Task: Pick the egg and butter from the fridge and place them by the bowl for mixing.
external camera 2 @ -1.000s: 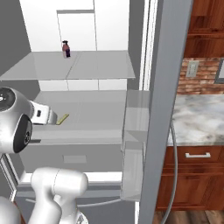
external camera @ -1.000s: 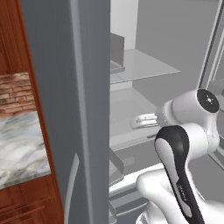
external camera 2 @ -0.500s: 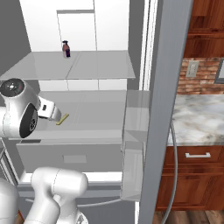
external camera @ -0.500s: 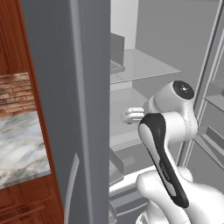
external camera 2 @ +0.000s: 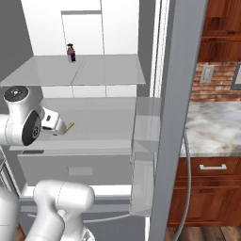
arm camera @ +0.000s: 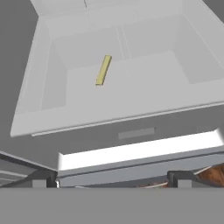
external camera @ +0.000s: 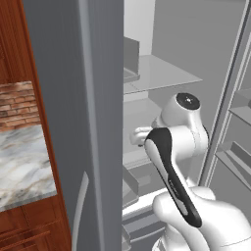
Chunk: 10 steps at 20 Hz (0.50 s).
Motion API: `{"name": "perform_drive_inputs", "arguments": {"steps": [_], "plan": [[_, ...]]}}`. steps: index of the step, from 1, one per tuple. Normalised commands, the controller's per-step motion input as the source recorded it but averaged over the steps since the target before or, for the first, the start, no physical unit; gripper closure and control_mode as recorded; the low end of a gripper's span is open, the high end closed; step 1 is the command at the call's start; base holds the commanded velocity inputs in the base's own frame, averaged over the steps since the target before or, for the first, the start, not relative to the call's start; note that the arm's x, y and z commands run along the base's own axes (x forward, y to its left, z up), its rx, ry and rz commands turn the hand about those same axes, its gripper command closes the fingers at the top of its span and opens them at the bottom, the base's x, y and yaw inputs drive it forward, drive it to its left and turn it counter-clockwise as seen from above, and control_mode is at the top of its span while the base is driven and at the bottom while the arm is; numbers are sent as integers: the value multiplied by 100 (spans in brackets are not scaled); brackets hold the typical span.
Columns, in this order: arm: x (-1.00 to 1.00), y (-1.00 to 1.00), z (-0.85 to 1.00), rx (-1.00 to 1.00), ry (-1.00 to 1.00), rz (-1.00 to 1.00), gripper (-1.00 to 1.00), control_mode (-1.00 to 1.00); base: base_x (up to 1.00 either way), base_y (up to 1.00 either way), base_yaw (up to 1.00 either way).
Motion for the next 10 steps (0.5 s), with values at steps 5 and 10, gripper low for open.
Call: {"name": "perform_drive_inputs", "arguments": {"steps": [5,10], "plan": [[2,14,-28,-12,0,0,-100,-100,0,0,0],[21,1,0,-1,0,0,-100,-100,0,0,0]]}}
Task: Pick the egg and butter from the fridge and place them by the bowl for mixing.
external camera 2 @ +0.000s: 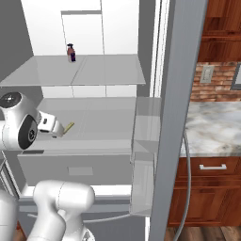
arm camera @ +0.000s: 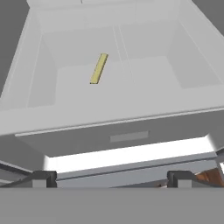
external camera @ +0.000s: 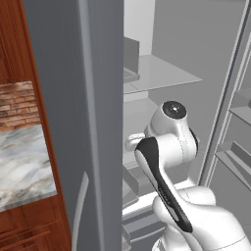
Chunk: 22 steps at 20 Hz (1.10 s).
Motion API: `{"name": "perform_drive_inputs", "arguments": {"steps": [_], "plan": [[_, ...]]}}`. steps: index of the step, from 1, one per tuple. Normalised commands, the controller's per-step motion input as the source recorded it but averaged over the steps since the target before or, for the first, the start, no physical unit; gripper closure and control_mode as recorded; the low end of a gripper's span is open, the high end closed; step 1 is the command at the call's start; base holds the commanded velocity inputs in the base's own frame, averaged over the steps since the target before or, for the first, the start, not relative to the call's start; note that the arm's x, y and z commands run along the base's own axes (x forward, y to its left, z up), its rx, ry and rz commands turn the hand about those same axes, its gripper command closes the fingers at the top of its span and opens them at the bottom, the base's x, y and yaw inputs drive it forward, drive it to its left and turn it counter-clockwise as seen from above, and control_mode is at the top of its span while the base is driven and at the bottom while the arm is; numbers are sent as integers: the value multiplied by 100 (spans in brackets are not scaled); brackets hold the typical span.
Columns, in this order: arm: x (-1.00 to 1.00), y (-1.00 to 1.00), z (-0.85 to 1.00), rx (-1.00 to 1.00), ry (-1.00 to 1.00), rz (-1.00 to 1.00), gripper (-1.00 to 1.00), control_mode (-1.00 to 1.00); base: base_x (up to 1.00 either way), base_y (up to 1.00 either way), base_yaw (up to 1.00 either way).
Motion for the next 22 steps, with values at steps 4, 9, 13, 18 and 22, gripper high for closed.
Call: {"name": "perform_drive_inputs", "arguments": {"steps": [4,9,13,18,22], "plan": [[39,0,0,0,0,0,-100,-100,0,0,0],[46,7,0,0,0,0,-100,-100,0,0,0],[42,15,-7,0,-1,0,-100,-100,0,0,0],[34,16,-16,0,-2,0,-100,-100,0,0,0],[30,17,-19,0,-1,0,-100,-100,0,0,0]]}}
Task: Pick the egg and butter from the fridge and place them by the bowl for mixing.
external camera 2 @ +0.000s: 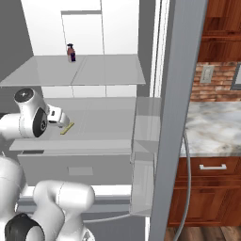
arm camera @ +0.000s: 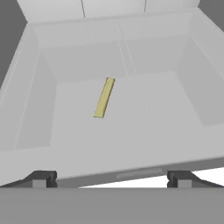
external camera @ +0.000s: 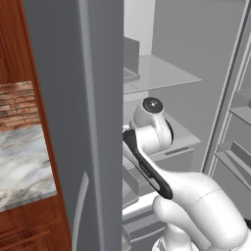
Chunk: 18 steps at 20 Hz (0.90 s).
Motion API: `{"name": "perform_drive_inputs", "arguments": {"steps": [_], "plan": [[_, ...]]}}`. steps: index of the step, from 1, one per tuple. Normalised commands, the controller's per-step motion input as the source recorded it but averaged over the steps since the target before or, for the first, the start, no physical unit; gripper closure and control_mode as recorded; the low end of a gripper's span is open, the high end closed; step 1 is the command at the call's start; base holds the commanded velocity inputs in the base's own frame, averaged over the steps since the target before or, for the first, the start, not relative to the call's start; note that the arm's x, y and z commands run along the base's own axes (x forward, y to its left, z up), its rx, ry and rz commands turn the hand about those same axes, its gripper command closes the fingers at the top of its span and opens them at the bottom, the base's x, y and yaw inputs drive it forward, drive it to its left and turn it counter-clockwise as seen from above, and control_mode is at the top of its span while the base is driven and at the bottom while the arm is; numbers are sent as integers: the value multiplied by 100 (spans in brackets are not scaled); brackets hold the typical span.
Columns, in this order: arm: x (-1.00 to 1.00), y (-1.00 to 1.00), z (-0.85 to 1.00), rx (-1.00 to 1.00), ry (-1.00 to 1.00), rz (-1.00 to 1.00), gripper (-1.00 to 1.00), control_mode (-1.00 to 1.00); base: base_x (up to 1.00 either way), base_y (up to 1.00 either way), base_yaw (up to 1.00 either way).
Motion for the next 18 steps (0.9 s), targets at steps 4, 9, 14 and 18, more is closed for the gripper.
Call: {"name": "perform_drive_inputs", "arguments": {"steps": [4,9,14,18], "plan": [[20,11,-15,0,0,0,-100,-100,0,0,0],[7,8,-13,0,0,0,-100,-100,0,0,0],[0,3,-17,0,0,0,-100,-100,0,0,0],[1,1,-26,0,0,0,-100,-100,0,0,0]]}}
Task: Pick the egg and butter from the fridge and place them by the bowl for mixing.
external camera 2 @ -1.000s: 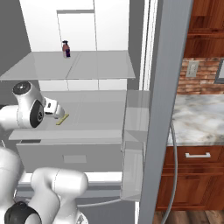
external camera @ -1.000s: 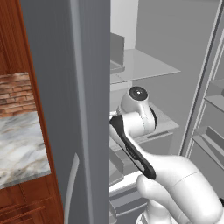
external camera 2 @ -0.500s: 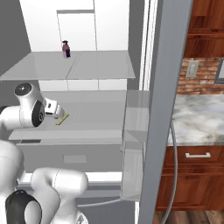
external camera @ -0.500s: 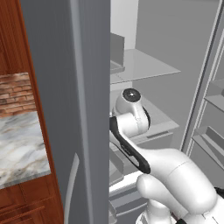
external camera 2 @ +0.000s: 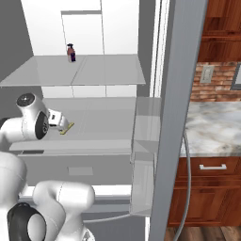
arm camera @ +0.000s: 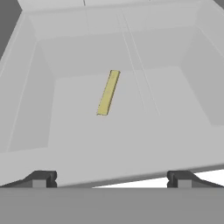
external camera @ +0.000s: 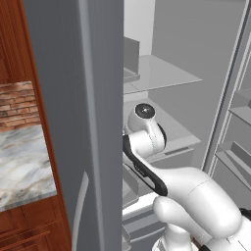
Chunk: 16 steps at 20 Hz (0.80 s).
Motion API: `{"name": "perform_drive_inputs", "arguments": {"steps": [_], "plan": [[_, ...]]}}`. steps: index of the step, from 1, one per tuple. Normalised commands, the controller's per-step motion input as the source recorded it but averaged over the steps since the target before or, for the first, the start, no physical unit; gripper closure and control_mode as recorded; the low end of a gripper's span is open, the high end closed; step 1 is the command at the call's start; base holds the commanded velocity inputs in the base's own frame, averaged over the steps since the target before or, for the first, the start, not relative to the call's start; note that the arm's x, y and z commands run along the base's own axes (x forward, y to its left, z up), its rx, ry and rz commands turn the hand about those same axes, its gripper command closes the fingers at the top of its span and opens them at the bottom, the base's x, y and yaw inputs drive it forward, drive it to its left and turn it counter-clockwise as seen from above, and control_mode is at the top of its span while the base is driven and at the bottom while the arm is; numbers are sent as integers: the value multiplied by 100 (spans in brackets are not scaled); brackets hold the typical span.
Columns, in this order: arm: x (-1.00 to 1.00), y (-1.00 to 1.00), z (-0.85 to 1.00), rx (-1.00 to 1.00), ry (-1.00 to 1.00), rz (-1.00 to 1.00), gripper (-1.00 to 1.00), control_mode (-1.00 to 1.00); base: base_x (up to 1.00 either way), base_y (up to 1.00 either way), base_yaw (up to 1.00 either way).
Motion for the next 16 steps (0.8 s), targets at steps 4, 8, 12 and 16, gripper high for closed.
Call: {"name": "perform_drive_inputs", "arguments": {"steps": [4,8,12,16], "plan": [[7,1,-22,0,0,0,-100,-100,0,0,0],[19,1,-17,0,0,0,-100,-100,0,0,0],[30,3,-6,0,0,0,-100,-100,0,0,0],[49,9,-1,0,0,0,-100,-100,0,0,0]]}}
